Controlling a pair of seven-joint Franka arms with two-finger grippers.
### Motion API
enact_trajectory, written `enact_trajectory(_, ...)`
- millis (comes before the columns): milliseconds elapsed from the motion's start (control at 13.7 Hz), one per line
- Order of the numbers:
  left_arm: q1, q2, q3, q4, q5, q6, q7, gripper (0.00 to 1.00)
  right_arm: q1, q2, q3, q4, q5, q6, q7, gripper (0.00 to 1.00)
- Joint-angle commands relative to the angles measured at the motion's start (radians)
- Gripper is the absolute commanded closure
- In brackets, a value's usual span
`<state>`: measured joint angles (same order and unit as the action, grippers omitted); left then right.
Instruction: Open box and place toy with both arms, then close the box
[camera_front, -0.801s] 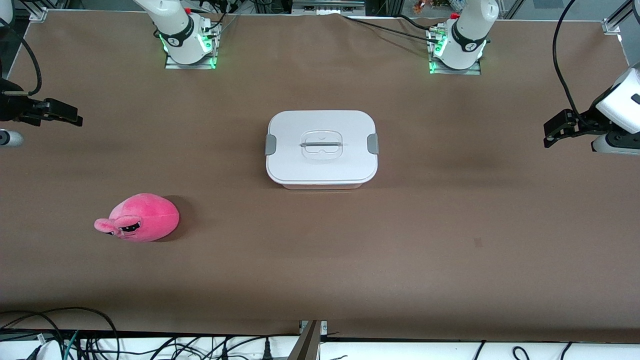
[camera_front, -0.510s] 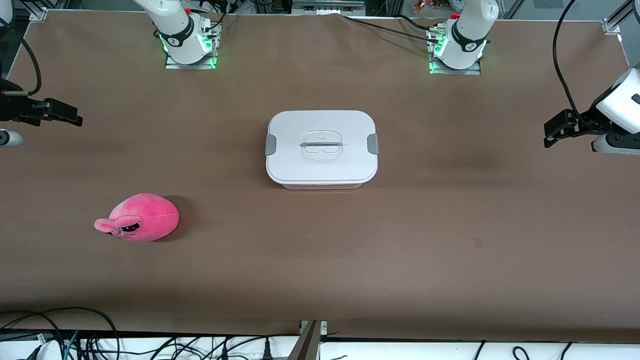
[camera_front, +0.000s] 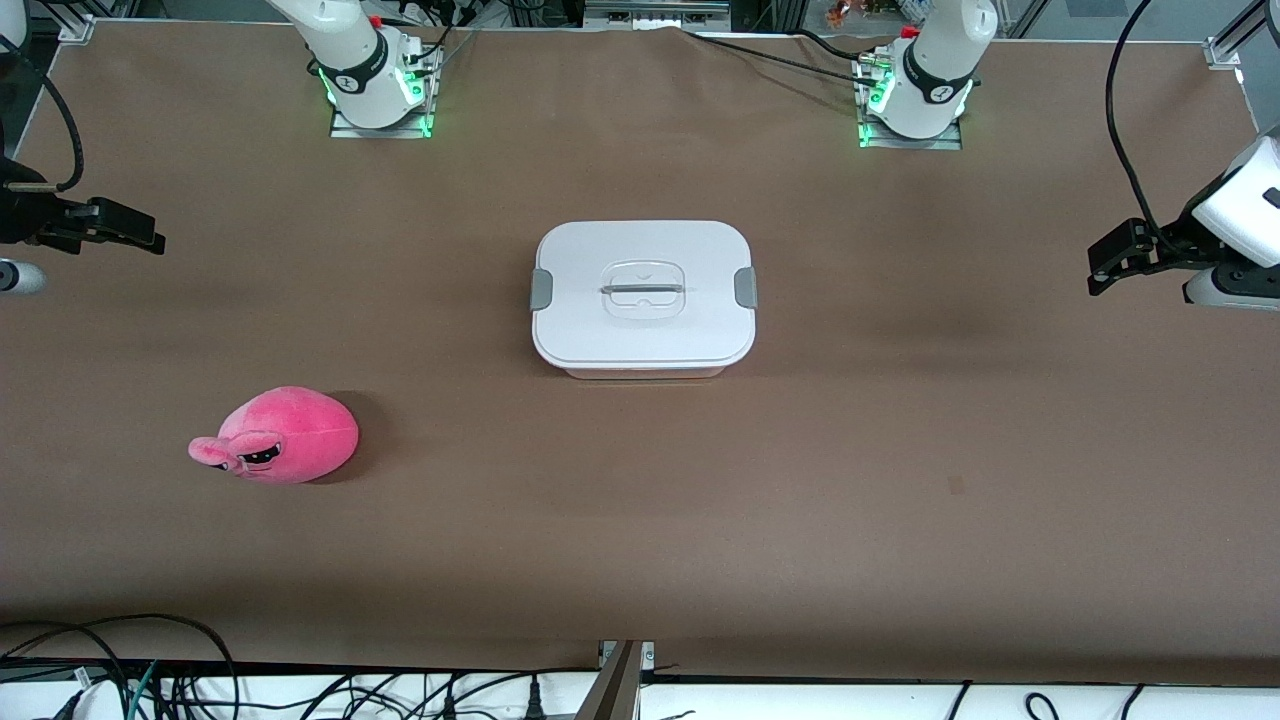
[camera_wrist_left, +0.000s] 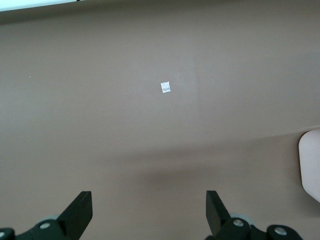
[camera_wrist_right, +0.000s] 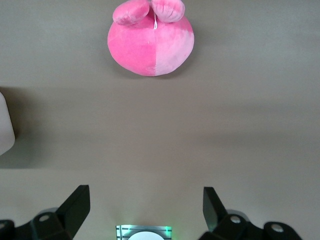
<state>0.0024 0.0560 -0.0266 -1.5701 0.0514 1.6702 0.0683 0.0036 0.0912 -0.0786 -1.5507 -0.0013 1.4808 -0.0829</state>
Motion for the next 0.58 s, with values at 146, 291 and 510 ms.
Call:
enact_trajectory(146, 0.007, 0.010, 0.002, 0.030, -0.015, -0.021, 0.014, 0.00, -0.001, 0.010, 0.007, 0.023, -0.014, -0.004, 0.009, 0.00)
enact_trajectory(291, 0.005, 0.010, 0.001, 0.044, -0.015, -0.067, 0.014, 0.00, -0.001, 0.022, 0.007, 0.023, -0.013, -0.004, 0.003, 0.00)
enact_trajectory(510, -0.005, 0.010, -0.007, 0.073, -0.018, -0.245, 0.019, 0.00, -0.005, 0.041, 0.007, 0.057, -0.011, -0.001, -0.001, 0.00)
